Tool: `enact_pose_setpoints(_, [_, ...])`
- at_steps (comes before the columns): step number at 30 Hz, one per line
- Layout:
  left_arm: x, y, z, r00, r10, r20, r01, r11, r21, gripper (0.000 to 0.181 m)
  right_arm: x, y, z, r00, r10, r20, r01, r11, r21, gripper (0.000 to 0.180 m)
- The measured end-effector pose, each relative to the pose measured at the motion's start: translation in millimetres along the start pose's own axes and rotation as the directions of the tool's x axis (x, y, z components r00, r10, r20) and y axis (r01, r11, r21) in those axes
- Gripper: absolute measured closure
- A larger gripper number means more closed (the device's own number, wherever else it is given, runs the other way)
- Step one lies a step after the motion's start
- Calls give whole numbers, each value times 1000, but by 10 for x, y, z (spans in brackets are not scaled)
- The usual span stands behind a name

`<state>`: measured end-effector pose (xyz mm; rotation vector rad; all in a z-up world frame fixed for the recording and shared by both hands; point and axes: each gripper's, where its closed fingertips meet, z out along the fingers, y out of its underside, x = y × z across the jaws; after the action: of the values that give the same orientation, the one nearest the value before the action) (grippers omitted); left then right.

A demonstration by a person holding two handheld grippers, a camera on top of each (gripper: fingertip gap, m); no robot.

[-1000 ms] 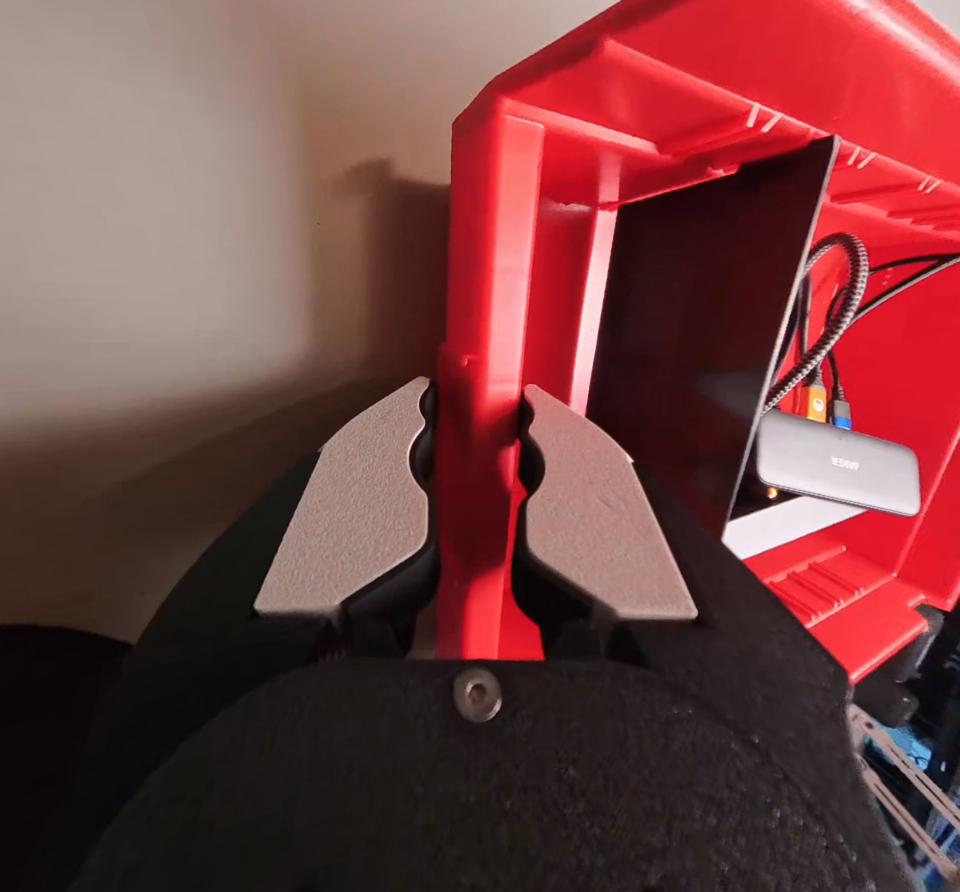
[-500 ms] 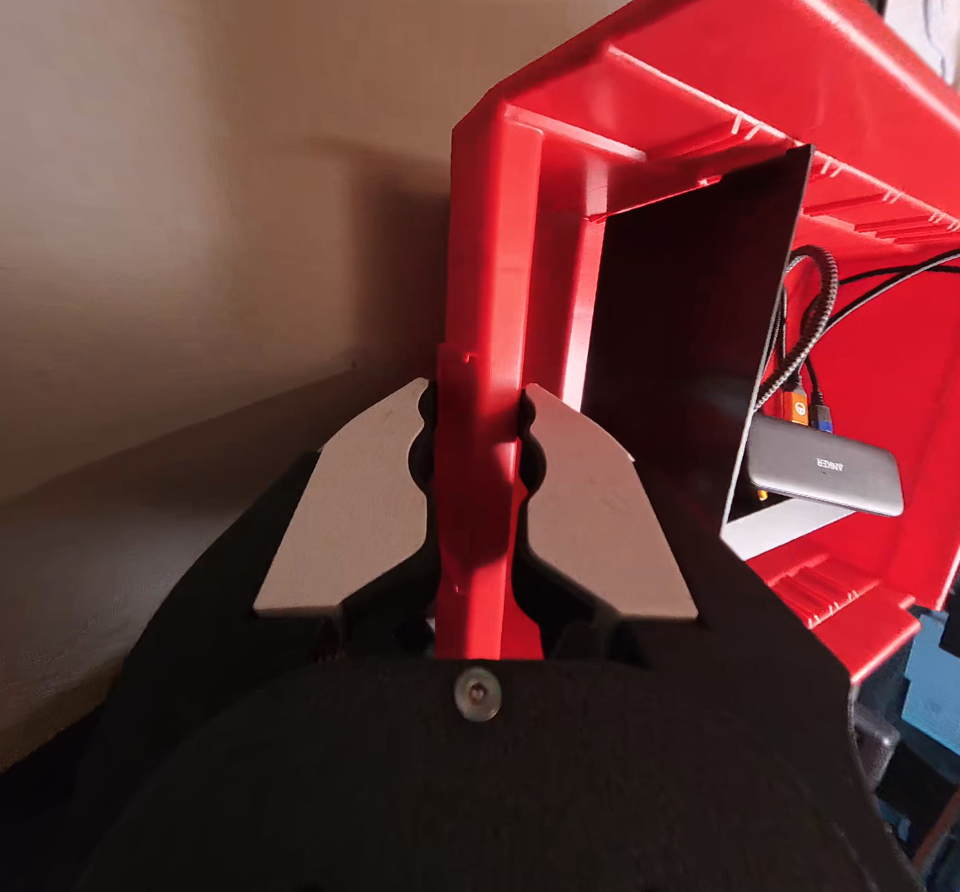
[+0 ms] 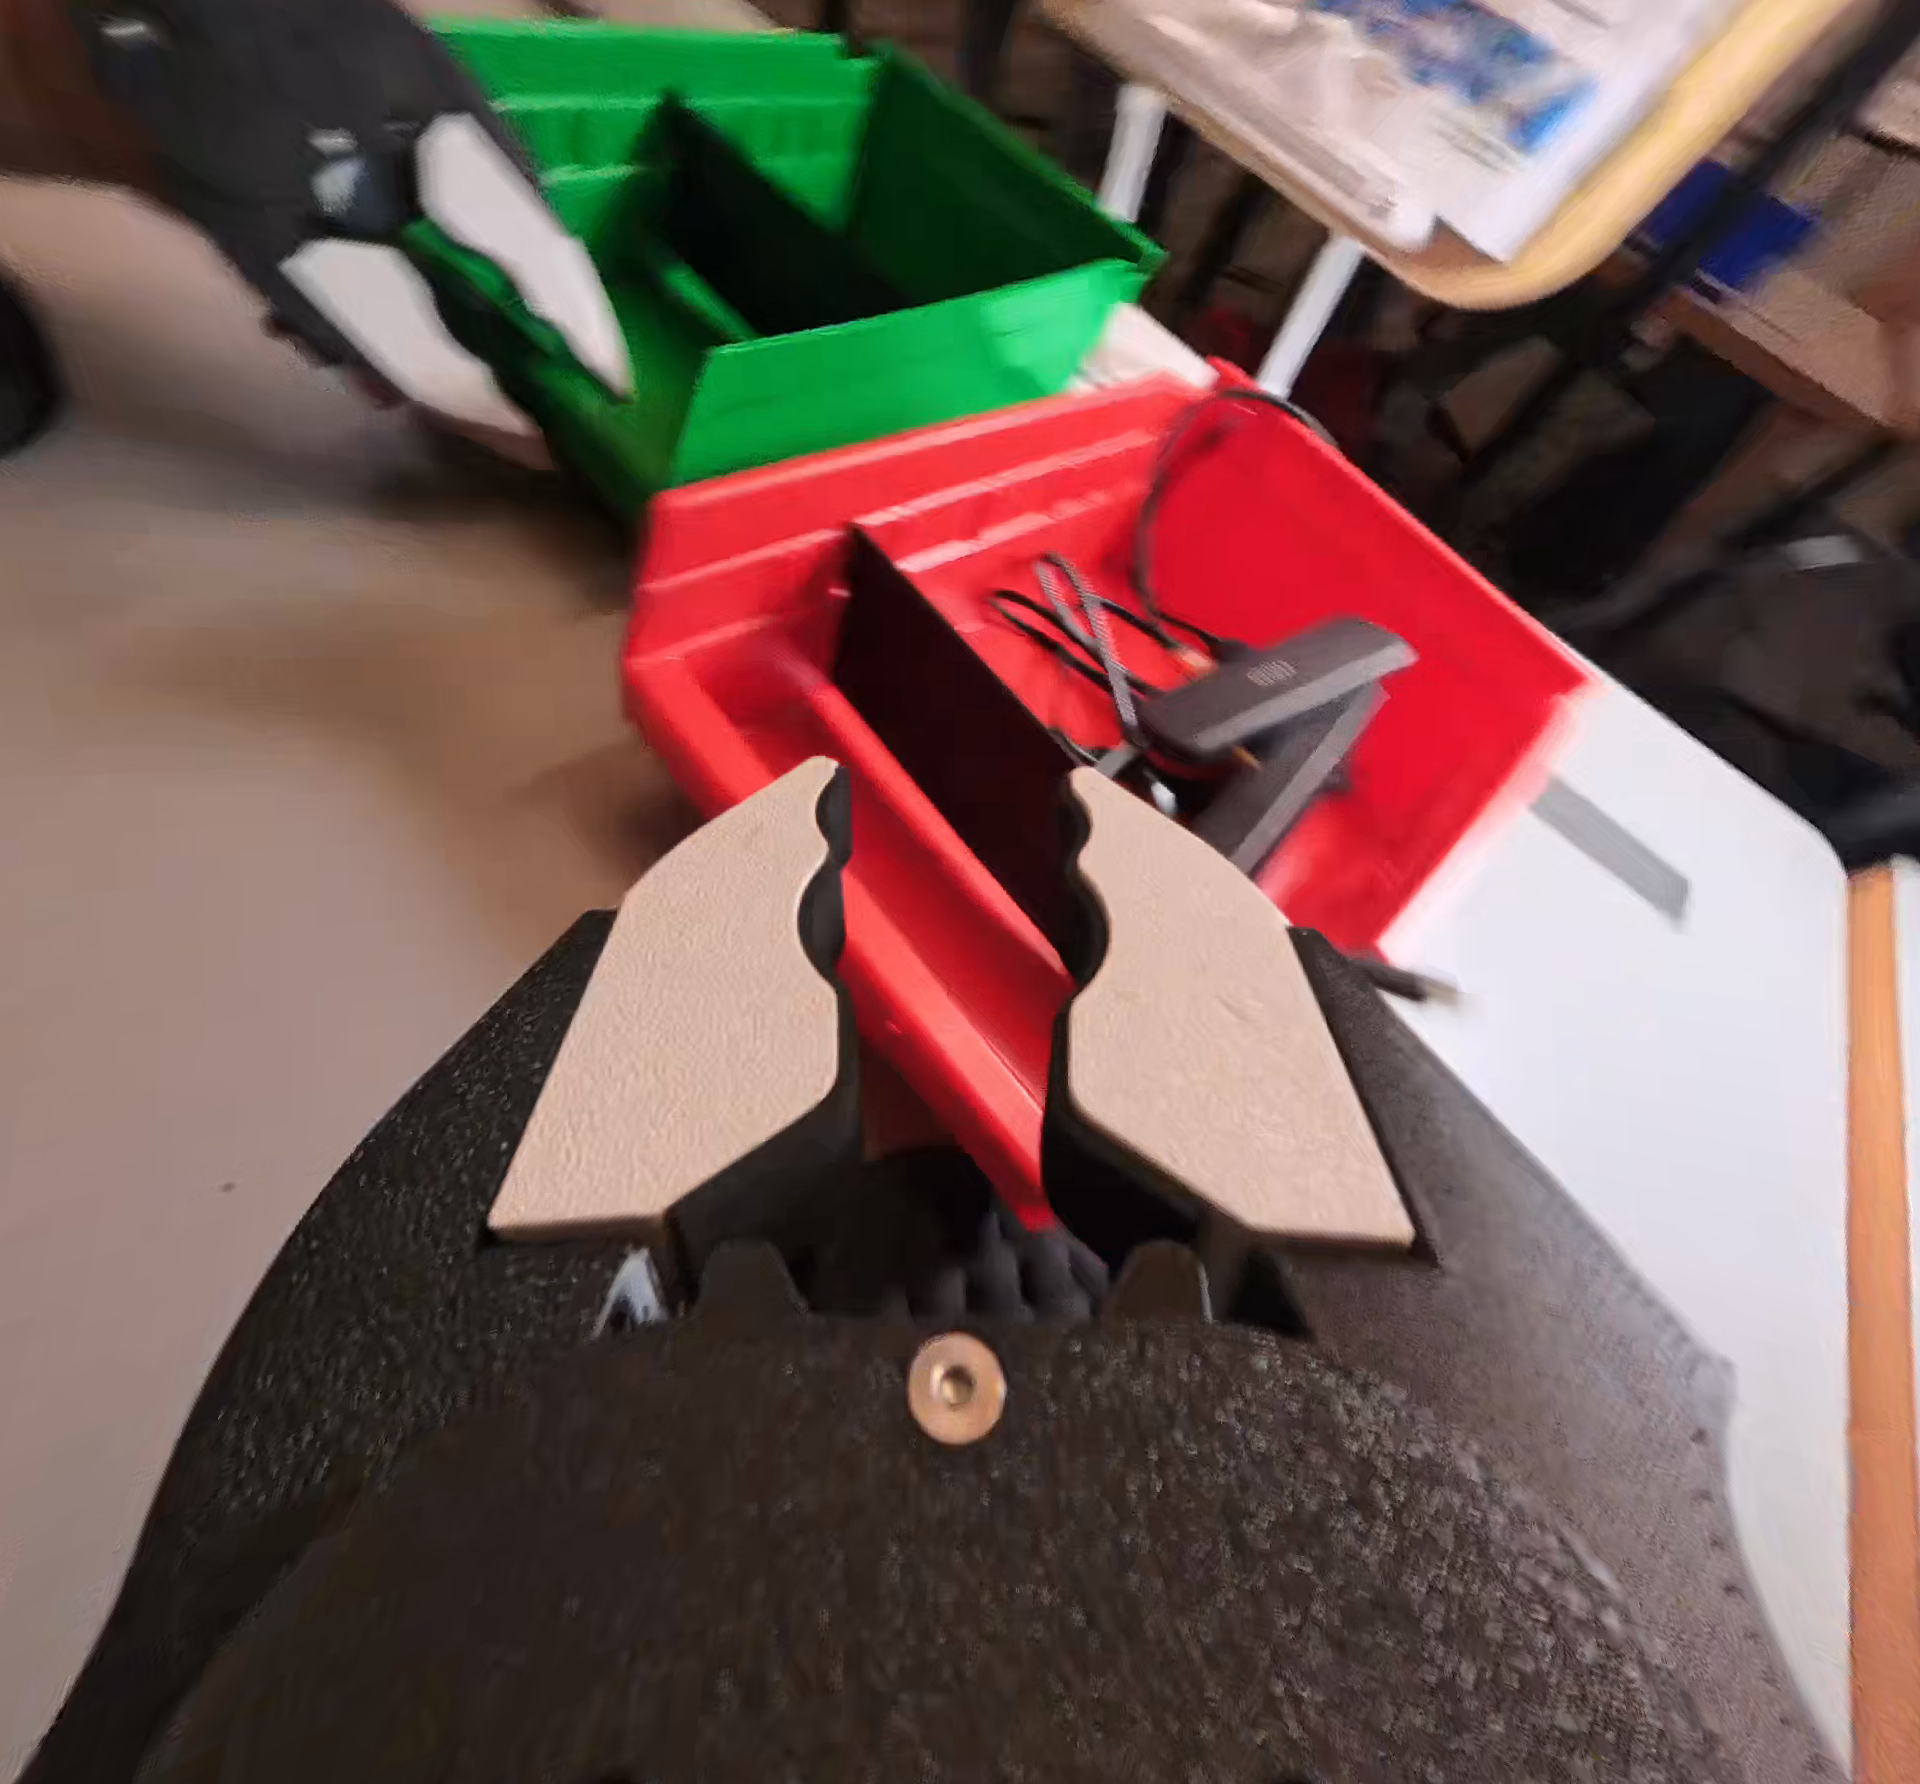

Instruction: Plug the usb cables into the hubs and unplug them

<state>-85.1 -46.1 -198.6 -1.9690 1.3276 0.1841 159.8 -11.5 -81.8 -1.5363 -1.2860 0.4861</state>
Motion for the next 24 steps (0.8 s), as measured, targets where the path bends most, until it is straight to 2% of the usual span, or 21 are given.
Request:
enact_pose_setpoints(3, [8, -555, -232, 980, -193, -55, 201, 949, 242, 147, 429, 341, -255, 969, 195, -154, -197, 980, 4, 135])
enact_pose_setpoints(5, [106, -940, -354, 917, -352, -187, 397, 845, 358, 141, 574, 558, -308, 929, 315, -196, -317, 948, 19, 131])
enact_pose_setpoints(7, [184, -1189, -314, 831, -486, -269, 555, 739, 381, 136, 630, 710, -234, 892, 409, -193, -412, 911, 24, 126])
enact_pose_setpoints(9, [267, -1344, -153, 757, -587, -286, 653, 661, 370, 130, 626, 780, -89, 867, 467, -173, -470, 882, 28, 126])
enact_pose_setpoints(13, [245, -1463, 212, 657, -739, -151, 731, 575, 368, 124, 512, 841, 213, 839, 527, -134, -530, 848, 19, 128])
enact_pose_setpoints(16, [124, -1497, 389, 616, -787, -50, 729, 544, 415, 131, 587, 975, 291, 828, 500, -253, -514, 858, 12, 147])
enact_pose_setpoints(17, [56, -1468, 410, 610, -793, 4, 711, 549, 440, 141, 618, 962, 264, 824, 492, -281, -503, 864, 37, 156])
enact_pose_setpoints(18, [22, -1436, 440, 611, -791, 34, 701, 561, 441, 141, 628, 935, 235, 826, 478, -298, -484, 873, 59, 162])
enact_pose_setpoints(20, [1, -1432, 451, 608, -794, 16, 708, 551, 442, 149, 643, 932, 190, 824, 441, -356, -448, 892, 65, 164])
enact_pose_setpoints(24, [-8, -1429, 394, 611, -791, 39, 701, 563, 437, 153, 604, 834, 98, 831, 395, -391, -387, 916, 103, 167])
